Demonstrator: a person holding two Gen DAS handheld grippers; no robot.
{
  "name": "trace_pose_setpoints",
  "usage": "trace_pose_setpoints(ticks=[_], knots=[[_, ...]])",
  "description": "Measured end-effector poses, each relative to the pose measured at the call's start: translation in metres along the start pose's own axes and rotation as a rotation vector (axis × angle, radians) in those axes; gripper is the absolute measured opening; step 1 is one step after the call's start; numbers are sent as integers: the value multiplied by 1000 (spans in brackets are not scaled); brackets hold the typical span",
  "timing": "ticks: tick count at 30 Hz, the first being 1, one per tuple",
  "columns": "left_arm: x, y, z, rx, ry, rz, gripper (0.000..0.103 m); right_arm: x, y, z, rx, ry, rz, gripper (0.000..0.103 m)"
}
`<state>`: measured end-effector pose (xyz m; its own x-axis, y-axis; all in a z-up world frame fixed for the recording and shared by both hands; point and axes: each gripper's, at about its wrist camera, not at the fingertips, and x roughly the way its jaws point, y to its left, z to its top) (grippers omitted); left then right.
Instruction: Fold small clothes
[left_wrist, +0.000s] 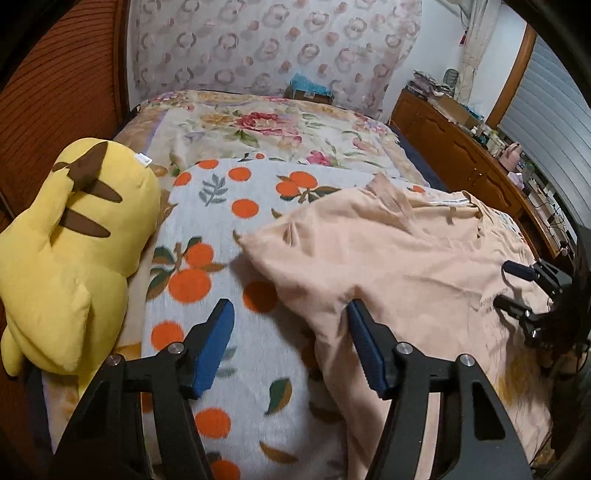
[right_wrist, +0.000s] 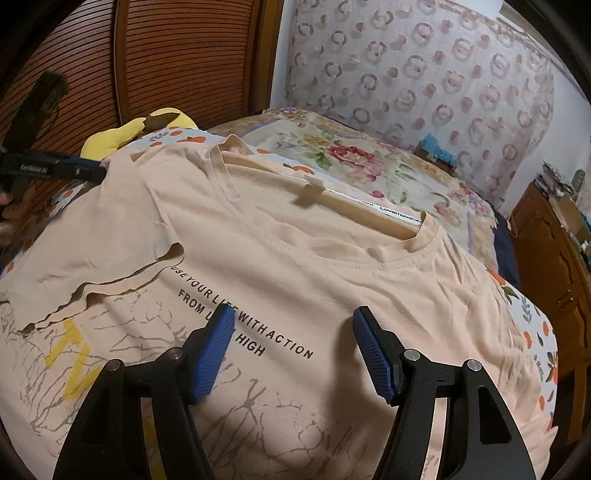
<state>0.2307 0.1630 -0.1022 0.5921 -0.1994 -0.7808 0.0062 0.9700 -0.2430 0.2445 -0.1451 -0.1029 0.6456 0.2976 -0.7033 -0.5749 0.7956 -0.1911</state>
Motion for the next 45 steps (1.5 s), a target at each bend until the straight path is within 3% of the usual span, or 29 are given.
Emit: trace_pose_setpoints(ticks=[2,4,5,6,8,12,20,22,24,28,30,31,35,45], knots=[[0,-4,5,10,-8,-19,64,-1,1,-1,-2,-1,-3,68],[1,-8,8,20,-9,-35,56,-1,0,-1,0,-2,-1,68],[3,-10,10,25,-6,-39,46,-1,0,-1,0,-1,0,68],[5,-11,11,31,-2,-37,25,-1,-1,-1,2,-1,2,68],[3,-15,11,52,-12,-11,7,-1,-2,-1,3,0,5,68],[-17,-8,20,56,-87,49,6,-1,-2,0,3,-1,5,68],[-29,1,29,74,-88,144,6,-1,-2,0,-2,-3,-1,68],[-34,-2,29,67,-107,190,9,-1,-2,0,-2,-3,-1,68],[-36,-4,29,63,-113,208,27,-1,-2,0,-2,-3,-2,68],[-47,-18,25,93,-145,174,52,-1,-2,0,-1,-3,-2,69],[-50,-29,21,108,-151,154,76,0,-2,0,1,-2,1,69],[-51,-36,18,116,-158,133,80,0,-3,0,3,-2,4,69],[-45,-67,4,161,-134,53,82,0,-3,-1,5,-2,5,69],[-9,-129,-18,256,-53,-59,82,-16,-24,-4,57,-24,23,69]])
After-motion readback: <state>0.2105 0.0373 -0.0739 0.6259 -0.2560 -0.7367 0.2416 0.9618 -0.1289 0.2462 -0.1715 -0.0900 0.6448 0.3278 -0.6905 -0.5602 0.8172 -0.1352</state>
